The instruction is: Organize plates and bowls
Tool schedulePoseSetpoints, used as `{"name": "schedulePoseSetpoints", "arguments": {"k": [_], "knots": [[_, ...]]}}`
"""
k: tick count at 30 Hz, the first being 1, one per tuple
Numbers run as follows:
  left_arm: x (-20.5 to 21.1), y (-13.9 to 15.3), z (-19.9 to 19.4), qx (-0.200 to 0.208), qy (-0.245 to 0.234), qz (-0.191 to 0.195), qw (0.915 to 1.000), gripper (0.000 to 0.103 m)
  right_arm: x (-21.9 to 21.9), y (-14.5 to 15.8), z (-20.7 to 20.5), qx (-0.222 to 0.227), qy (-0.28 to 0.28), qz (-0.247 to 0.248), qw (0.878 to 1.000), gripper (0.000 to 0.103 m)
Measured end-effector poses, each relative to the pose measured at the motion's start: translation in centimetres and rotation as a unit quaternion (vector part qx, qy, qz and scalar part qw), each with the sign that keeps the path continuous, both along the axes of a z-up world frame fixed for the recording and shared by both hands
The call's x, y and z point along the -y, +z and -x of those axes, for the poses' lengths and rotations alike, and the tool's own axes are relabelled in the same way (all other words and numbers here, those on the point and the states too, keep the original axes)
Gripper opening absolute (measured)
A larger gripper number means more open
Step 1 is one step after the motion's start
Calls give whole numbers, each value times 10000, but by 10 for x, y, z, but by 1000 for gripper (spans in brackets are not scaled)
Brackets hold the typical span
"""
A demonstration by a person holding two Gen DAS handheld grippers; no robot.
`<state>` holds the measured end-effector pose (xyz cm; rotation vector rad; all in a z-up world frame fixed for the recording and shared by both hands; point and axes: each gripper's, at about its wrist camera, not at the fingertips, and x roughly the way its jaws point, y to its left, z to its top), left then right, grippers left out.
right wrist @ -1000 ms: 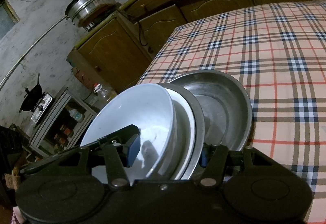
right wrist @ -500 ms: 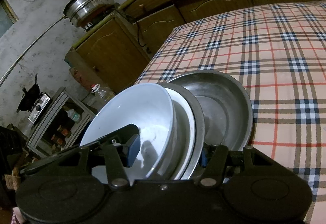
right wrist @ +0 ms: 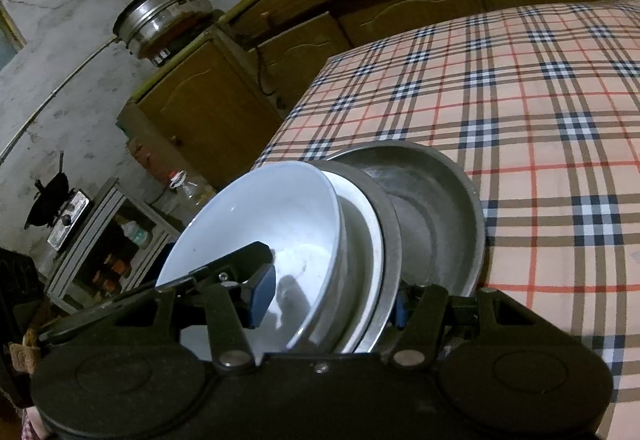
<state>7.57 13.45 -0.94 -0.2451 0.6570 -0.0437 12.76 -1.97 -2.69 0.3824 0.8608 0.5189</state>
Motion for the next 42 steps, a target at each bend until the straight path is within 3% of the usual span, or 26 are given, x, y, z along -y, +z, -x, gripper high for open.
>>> {"name": "schedulePoseSetpoints", "arguments": {"k": [42], "knots": [[-8, -19, -28, 98, 87, 315, 9994, 62, -3, -14, -32, 289, -115, 203, 9993, 69]]}}
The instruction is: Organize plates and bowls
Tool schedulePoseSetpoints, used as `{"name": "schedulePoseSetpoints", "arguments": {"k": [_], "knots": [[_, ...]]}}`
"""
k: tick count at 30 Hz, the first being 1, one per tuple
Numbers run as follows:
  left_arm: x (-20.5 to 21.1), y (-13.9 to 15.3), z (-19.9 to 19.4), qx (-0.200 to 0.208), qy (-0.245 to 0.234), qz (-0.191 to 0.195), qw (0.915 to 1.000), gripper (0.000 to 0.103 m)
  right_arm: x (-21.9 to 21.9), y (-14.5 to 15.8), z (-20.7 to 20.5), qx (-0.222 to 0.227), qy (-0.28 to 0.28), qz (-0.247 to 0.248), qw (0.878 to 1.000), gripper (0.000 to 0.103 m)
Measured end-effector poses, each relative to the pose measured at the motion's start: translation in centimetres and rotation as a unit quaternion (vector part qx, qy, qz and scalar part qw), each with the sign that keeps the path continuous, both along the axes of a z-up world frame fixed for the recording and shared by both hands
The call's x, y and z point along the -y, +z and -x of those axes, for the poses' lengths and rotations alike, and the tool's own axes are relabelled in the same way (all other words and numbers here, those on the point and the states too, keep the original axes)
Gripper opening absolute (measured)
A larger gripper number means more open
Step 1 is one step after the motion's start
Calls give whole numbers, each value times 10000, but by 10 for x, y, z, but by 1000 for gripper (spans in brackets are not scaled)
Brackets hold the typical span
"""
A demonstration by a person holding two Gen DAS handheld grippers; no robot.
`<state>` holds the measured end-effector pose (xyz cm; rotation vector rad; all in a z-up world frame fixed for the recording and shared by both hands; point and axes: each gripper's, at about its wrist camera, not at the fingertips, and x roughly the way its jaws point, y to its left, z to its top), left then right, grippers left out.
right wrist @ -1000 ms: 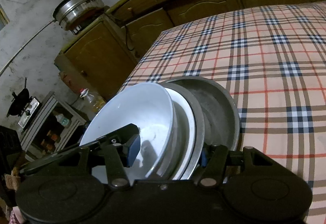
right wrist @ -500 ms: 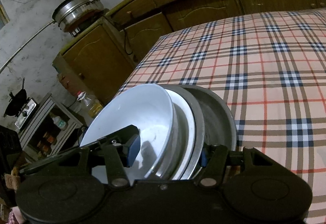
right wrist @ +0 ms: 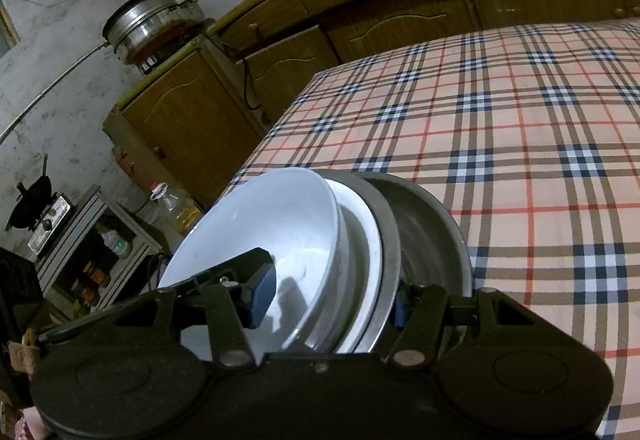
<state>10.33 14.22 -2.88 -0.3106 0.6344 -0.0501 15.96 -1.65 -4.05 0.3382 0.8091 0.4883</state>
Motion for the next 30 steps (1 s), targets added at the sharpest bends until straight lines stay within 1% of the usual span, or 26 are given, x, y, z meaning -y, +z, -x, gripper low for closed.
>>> {"name": "schedulePoseSetpoints", "arguments": {"k": [12, 20, 24, 30], "knots": [[-2, -4, -3, -58, 33, 49, 10000, 62, -1, 0, 1, -9, -3, 3, 10000, 68], [0, -6, -4, -26, 21, -32, 10000, 62, 0, -7, -4, -37, 3, -18, 10000, 68], [4, -7, -3, 9, 20, -229, 9997, 63, 1, -10, -2, 23, 3, 73, 10000, 68], [2, -7, -3, 26, 37, -207, 9998, 63, 0, -9, -1, 110, 40, 189, 9998, 66]]}}
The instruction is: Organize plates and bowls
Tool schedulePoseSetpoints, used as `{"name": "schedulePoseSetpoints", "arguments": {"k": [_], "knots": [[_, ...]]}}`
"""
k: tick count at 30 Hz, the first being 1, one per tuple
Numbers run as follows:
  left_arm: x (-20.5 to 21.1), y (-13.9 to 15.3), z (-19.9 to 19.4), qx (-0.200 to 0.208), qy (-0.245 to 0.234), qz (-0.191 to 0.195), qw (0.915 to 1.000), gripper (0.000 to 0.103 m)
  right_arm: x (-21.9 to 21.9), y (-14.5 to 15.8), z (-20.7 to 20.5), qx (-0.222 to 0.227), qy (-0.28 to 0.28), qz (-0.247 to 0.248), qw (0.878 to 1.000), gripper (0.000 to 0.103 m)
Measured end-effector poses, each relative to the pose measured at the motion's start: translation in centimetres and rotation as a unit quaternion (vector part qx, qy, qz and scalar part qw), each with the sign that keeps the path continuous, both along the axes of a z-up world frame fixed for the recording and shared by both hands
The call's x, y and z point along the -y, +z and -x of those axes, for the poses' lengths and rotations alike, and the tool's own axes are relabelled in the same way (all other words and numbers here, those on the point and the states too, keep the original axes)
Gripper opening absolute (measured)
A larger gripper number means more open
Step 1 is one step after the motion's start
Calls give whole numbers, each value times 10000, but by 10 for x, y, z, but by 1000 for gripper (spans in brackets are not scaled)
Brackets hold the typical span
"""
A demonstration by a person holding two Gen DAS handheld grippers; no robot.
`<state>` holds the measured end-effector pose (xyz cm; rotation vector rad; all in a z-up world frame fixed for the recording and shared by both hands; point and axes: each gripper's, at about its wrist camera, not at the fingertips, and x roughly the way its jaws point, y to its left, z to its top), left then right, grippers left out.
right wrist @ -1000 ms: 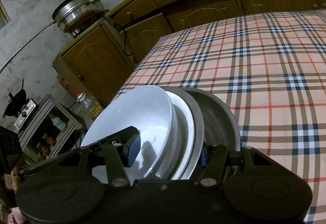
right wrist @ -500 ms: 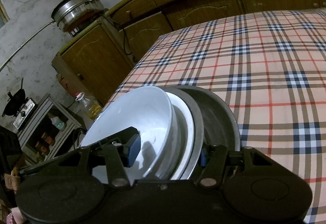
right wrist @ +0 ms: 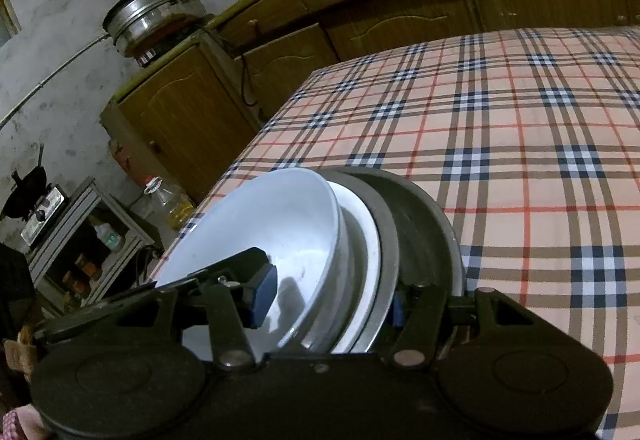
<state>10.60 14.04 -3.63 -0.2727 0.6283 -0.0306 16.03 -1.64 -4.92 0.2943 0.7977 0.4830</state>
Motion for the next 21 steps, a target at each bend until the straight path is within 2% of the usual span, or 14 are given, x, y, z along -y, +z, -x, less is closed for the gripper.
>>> {"name": "schedulePoseSetpoints", "arguments": {"k": [2, 5, 9, 13, 21], "knots": [[1, 1, 1, 28, 23, -51, 10000, 63, -3, 0, 2, 53, 37, 178, 9998, 64], [6, 4, 6, 150, 83, -337, 9993, 63, -6, 1, 4, 180, 102, 313, 9993, 64], [3, 5, 7, 133, 137, -316, 9993, 64, -10, 5, 4, 255, 166, 433, 9986, 64], [5, 7, 9, 175, 176, -509, 9984, 65, -14, 7, 6, 344, 232, 596, 9974, 64], [4, 7, 9, 168, 165, -507, 9984, 64, -20, 11, 7, 365, 271, 915, 9948, 64]]}}
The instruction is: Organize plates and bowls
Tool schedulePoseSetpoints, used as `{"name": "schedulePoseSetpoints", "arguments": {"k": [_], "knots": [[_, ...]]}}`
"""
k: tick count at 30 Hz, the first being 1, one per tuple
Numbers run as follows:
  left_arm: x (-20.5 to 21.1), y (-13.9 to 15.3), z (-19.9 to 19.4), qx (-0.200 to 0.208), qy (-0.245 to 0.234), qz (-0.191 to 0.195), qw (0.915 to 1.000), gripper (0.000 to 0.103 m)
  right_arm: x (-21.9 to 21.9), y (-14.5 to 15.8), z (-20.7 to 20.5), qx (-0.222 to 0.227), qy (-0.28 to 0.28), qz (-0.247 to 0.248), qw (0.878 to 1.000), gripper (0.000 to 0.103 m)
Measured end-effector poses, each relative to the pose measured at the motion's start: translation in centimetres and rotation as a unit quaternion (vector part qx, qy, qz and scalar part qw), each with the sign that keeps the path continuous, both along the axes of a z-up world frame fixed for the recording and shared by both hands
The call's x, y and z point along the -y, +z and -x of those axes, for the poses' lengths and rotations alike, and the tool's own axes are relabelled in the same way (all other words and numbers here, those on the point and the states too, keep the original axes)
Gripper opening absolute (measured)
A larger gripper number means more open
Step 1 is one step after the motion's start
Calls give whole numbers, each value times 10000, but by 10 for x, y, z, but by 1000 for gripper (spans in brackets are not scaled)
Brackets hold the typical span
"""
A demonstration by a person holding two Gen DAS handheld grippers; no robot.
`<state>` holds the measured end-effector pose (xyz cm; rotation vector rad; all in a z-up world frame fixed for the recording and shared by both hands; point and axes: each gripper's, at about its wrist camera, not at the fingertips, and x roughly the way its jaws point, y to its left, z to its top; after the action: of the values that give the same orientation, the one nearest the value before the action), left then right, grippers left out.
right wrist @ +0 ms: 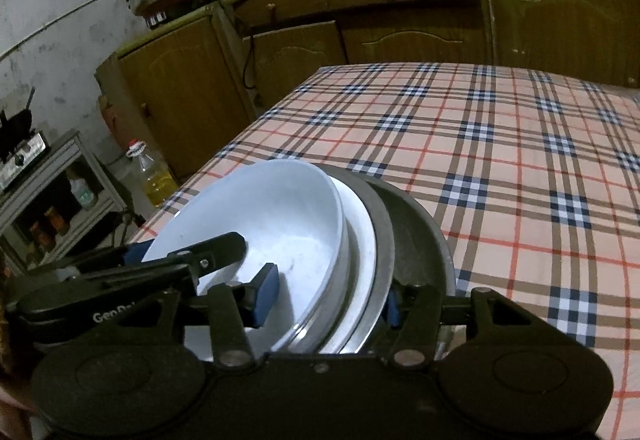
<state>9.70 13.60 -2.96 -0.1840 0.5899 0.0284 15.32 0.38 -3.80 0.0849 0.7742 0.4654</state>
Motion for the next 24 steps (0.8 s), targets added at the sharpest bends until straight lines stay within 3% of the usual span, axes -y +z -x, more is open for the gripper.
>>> {"name": "schedulePoseSetpoints", "arguments": {"k": [24], "knots": [[5, -3, 4, -60, -52, -46, 10000, 70, -10, 10, -1, 176, 62, 1069, 9941, 72]]}}
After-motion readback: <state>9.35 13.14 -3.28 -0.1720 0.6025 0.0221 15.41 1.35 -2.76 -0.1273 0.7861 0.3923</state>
